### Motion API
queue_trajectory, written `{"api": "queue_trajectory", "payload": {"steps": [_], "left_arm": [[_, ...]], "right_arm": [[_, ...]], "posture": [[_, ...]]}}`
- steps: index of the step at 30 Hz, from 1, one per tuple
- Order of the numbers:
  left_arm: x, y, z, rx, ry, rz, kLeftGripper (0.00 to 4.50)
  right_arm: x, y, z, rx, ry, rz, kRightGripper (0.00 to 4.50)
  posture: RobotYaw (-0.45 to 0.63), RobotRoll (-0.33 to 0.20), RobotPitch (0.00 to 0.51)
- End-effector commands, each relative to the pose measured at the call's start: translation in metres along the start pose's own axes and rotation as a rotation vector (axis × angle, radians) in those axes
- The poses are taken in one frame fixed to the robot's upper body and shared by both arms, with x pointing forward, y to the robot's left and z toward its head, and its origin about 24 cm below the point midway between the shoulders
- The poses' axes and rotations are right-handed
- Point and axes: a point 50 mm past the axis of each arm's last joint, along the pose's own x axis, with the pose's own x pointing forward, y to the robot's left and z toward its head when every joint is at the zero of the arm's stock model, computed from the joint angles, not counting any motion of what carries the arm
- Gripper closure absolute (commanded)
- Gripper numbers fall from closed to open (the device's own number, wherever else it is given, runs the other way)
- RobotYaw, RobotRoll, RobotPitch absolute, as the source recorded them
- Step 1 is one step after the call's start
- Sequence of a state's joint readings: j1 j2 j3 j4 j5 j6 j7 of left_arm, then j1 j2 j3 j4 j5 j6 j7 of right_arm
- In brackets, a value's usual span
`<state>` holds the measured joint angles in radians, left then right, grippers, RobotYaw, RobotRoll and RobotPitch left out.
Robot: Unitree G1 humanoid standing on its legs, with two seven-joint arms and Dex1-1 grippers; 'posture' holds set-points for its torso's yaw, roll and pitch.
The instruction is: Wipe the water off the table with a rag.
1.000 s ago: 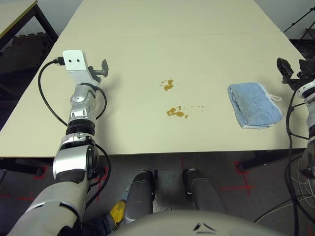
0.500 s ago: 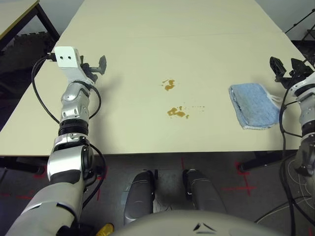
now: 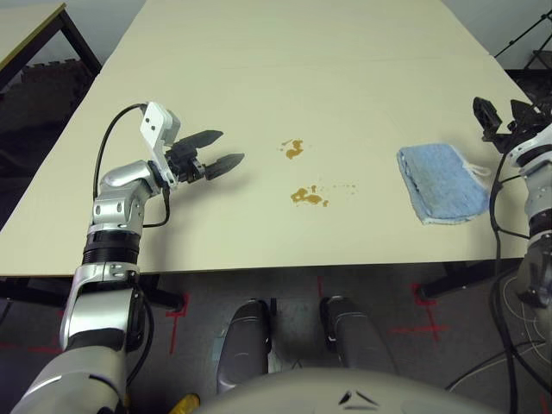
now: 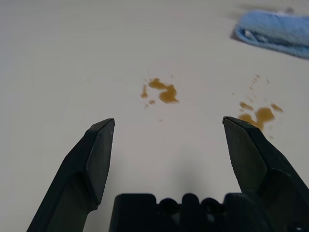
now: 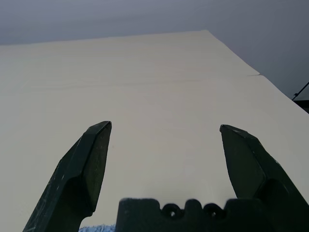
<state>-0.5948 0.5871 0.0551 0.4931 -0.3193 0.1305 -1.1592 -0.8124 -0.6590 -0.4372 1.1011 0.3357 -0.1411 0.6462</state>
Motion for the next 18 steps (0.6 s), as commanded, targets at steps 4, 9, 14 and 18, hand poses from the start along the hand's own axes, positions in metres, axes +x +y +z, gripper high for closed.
{"api": "queue_trajectory", "payload": {"steps": [4, 9, 14, 18], "left_arm": [[0.004, -0.001, -0.005, 0.012, 0.034, -0.032, 0.0], [0.008, 0.0, -0.005, 0.016, 0.025, -0.028, 0.0], [0.01, 0.0, -0.005, 0.02, 0.021, -0.022, 0.0], [0.01, 0.001, -0.005, 0.025, 0.018, -0.018, 0.0]], "right_arm": [[-0.005, -0.007, 0.01, -0.001, 0.097, 0.079, 0.04], [-0.017, -0.001, 0.007, -0.038, 0.287, 0.226, 0.04], [-0.03, 0.005, -0.003, -0.037, 0.417, 0.29, 0.04], [-0.04, 0.003, -0.012, -0.017, 0.471, 0.289, 0.04]], "posture": [[-0.11, 0.0, 0.116], [-0.12, 0.0, 0.116], [-0.12, 0.0, 0.118], [-0.12, 0.0, 0.118]]}}
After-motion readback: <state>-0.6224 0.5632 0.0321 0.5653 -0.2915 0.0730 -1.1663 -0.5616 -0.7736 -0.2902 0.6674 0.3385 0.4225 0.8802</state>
